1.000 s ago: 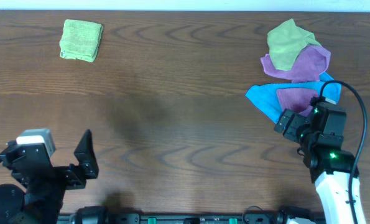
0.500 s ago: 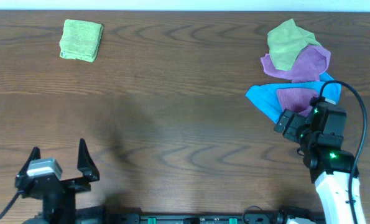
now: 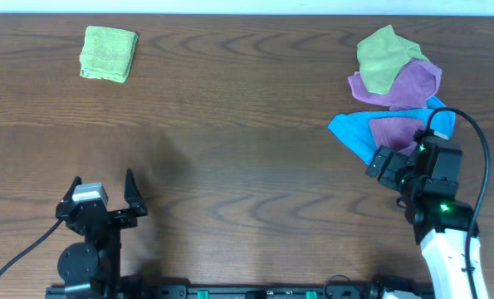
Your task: Fold the cloth
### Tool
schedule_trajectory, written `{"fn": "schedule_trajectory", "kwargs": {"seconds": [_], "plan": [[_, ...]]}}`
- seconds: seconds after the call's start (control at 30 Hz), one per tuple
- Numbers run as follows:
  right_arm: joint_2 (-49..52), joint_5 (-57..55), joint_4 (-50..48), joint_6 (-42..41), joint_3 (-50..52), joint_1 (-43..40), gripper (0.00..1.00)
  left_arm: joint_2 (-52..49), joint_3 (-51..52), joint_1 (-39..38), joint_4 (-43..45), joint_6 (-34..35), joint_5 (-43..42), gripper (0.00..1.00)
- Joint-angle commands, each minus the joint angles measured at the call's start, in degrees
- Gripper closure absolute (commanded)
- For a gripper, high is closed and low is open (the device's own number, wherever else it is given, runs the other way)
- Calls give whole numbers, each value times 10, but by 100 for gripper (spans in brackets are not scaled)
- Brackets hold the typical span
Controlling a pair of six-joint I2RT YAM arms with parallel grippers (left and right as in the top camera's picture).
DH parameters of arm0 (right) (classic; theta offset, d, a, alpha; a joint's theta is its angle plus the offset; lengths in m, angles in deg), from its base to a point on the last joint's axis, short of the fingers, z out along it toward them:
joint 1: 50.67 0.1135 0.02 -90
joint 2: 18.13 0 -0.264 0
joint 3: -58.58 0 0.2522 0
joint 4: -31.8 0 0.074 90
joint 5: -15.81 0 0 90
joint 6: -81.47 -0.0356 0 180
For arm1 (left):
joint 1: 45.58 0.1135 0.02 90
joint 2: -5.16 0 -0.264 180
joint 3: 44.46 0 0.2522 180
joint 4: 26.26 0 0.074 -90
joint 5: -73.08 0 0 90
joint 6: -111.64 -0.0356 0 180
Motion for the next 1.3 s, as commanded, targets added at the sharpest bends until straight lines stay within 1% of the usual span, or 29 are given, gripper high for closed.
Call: {"fn": "schedule_trajectory", "kwargs": {"seconds": [0.0,0.17,0.3,0.4,1.27], "plan": [[0,0,0,-2,2,-5,1,6,18,-2,4,0,12,5],[0,0,0,-2,2,-5,1,6,63,2,17,0,20,5],[0,0,0,-2,2,-5,1,6,106,1,59,2,18,5],[0,0,0,-2,2,-5,1,6,128,0,72,28,18,5],[0,0,0,-2,2,-5,1,5,129,0,74,28,23,5]]}}
